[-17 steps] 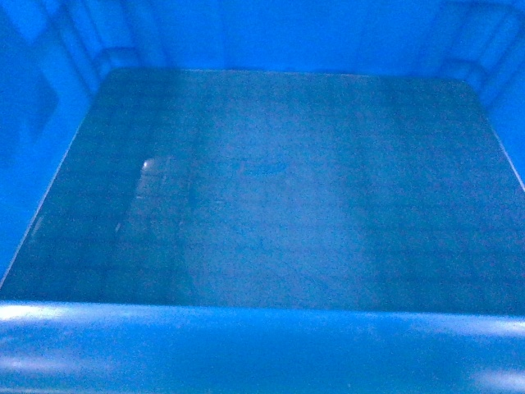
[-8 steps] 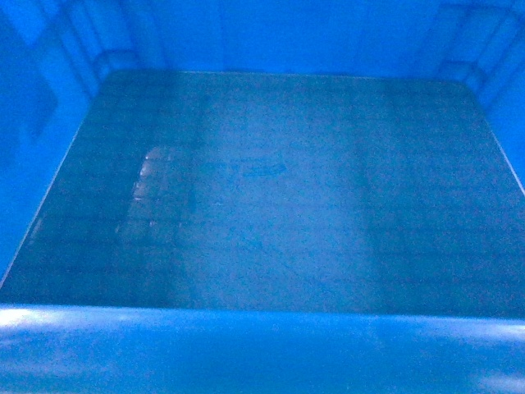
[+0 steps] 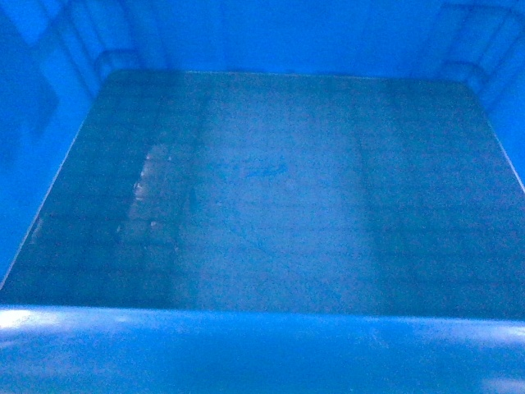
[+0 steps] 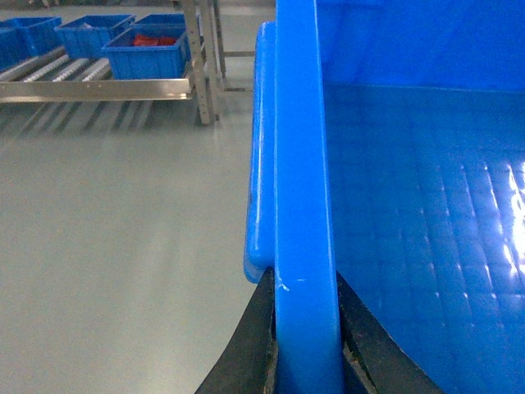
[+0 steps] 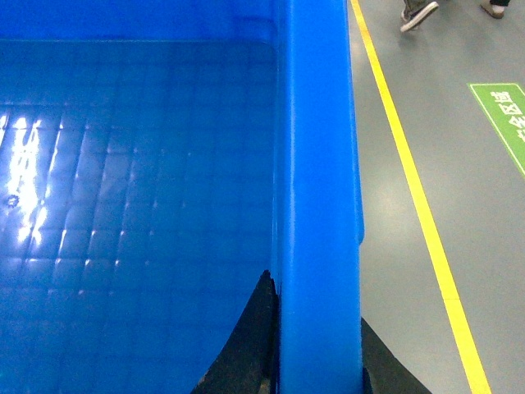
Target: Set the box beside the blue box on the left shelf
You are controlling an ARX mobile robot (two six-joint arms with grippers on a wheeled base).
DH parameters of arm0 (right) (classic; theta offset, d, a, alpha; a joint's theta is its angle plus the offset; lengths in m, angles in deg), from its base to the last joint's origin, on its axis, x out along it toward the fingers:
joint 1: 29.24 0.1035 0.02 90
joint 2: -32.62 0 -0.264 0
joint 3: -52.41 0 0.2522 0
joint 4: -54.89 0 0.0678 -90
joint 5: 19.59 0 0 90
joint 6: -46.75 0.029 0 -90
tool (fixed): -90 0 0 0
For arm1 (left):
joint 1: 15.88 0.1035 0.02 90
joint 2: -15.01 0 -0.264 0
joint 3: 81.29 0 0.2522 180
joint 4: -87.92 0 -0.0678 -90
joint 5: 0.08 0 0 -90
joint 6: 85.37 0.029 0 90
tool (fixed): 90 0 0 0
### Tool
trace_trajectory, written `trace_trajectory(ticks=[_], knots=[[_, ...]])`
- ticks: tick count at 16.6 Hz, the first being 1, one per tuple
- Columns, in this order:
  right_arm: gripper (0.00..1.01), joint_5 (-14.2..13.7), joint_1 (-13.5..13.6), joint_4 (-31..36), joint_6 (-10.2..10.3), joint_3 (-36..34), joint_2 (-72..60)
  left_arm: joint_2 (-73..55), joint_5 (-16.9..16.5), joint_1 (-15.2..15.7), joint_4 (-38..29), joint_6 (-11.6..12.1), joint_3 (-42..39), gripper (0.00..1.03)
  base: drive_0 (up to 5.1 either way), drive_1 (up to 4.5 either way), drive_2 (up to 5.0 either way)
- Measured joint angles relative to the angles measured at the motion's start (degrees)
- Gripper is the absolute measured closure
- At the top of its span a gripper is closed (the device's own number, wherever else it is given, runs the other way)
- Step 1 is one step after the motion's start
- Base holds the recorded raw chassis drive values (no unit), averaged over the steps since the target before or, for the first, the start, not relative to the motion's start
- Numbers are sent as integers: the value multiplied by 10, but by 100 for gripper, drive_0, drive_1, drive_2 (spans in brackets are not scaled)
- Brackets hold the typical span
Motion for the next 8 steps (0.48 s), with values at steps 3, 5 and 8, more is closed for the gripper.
trace_trajectory(ticks=[3, 5, 8], knots=[[92, 0, 0, 0, 0, 0, 0, 0, 0, 0, -1, 0, 0, 95, -4, 424, -433], [92, 0, 0, 0, 0, 0, 0, 0, 0, 0, -1, 0, 0, 95, -4, 424, -431], [92, 0, 0, 2, 0, 0, 0, 0, 0, 0, -1, 1, 0, 95, -2, 425, -429]])
